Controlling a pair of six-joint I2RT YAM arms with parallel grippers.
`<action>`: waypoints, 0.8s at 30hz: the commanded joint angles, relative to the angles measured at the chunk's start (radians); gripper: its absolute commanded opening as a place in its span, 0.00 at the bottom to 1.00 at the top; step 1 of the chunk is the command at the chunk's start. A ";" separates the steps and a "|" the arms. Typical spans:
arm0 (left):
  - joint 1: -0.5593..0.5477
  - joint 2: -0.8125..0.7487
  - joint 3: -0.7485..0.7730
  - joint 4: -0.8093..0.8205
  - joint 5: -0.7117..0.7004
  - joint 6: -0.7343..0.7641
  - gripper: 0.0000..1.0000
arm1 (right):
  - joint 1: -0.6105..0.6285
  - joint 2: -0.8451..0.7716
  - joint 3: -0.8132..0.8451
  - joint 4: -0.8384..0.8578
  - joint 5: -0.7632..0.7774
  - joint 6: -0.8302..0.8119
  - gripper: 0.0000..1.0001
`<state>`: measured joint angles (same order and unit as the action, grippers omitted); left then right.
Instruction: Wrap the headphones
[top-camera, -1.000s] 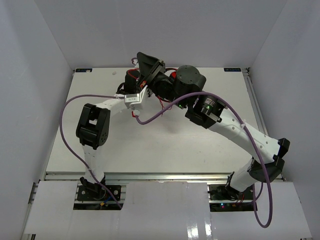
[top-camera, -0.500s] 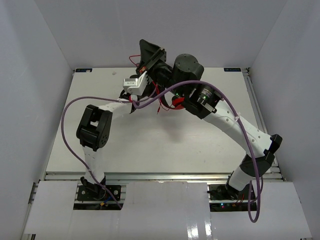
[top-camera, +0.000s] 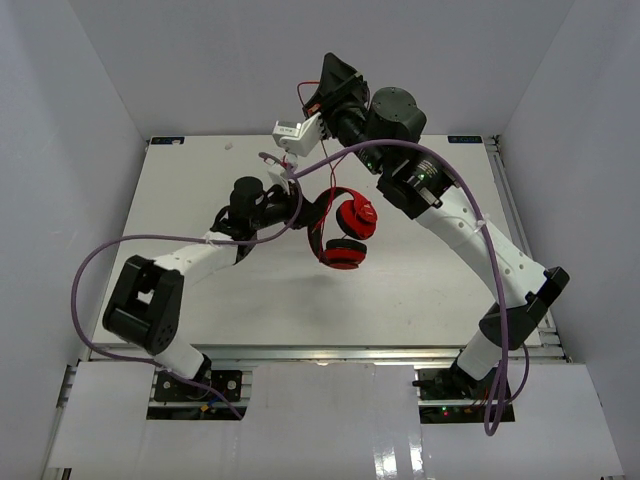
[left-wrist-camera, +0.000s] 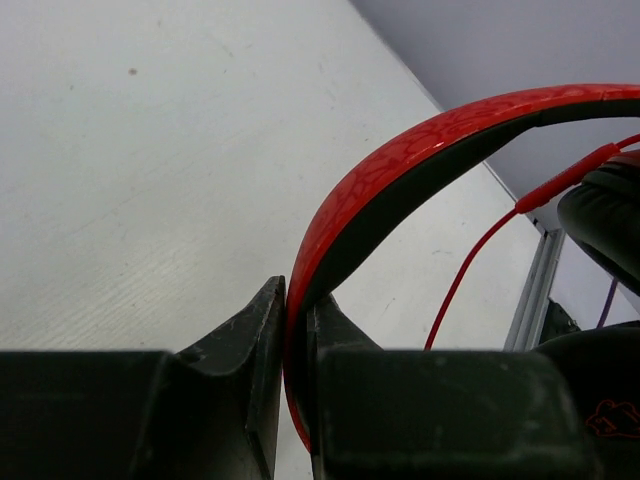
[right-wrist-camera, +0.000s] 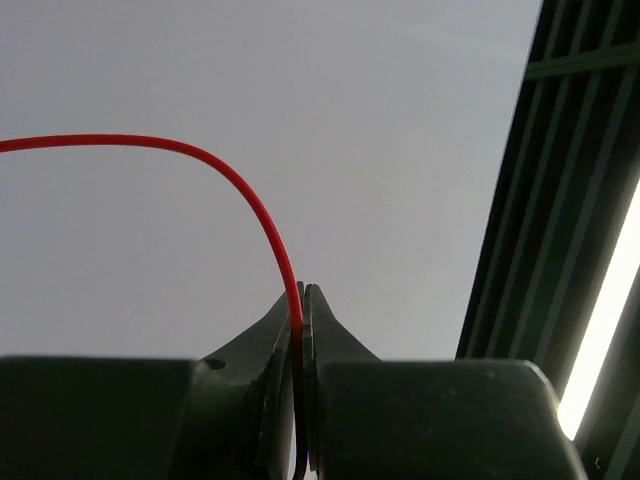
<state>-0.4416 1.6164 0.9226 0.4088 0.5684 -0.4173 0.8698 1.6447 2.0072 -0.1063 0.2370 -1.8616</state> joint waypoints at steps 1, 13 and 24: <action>0.000 -0.172 -0.023 -0.013 0.067 0.034 0.00 | -0.049 -0.021 -0.051 0.029 0.088 -0.038 0.08; 0.041 -0.406 -0.059 -0.318 0.028 0.220 0.00 | -0.078 -0.056 -0.027 -0.015 0.167 -0.058 0.08; 0.177 -0.511 -0.088 -0.304 0.112 0.112 0.00 | -0.077 -0.149 -0.184 -0.083 0.406 -0.015 0.08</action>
<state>-0.2973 1.1829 0.8376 0.0668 0.5973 -0.2336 0.7959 1.5340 1.8506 -0.1672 0.4992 -1.9167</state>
